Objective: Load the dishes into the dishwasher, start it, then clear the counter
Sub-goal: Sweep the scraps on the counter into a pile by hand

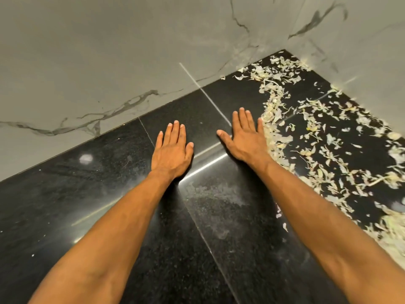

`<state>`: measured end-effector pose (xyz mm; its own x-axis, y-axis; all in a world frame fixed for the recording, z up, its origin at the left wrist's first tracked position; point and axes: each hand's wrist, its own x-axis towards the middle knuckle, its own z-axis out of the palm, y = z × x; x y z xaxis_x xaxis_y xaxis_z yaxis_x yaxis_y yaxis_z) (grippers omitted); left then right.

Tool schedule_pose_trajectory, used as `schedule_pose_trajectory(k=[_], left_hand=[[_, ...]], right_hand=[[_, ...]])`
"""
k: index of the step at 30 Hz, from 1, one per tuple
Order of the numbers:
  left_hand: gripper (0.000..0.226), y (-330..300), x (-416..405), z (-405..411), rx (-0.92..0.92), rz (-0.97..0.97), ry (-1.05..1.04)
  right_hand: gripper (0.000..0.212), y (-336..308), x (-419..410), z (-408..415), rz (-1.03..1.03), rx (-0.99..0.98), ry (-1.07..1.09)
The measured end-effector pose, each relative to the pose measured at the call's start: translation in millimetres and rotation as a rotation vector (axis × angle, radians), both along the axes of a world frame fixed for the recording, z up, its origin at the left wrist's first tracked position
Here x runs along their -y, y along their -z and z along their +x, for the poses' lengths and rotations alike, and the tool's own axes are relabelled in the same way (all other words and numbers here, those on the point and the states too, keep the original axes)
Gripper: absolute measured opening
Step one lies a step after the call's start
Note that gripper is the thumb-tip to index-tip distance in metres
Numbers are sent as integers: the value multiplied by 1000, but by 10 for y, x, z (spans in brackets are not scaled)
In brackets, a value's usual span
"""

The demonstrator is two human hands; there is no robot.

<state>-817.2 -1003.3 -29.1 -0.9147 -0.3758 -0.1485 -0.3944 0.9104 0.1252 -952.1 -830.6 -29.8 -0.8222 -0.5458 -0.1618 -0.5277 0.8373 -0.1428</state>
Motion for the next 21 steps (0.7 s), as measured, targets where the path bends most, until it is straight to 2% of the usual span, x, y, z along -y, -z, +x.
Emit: schedule_pose_trajectory(k=[9,11,14,17,19,21], left_hand=[[62,2,-441,266,-15,6,66],[62,4,-521,281,-21,11,81],[63,10,-590,277,-22,15,86],[63,28,-599,275,-29,1,77],[63,25,-606,274,-29,-2,71],[63,7,-608,273,-36,-4,65]], right_hand=[[88,-45,-1124,10,61,-5,273],[83,-85,-1136,187,62,-22,211],[72,-157,-1010,658,4,-9,-34],[70,-122,-889,1184,1,54,-239],[72,-61,-906,1346,29,46,-258],[75,-46,-984,1336,26,27,-187]])
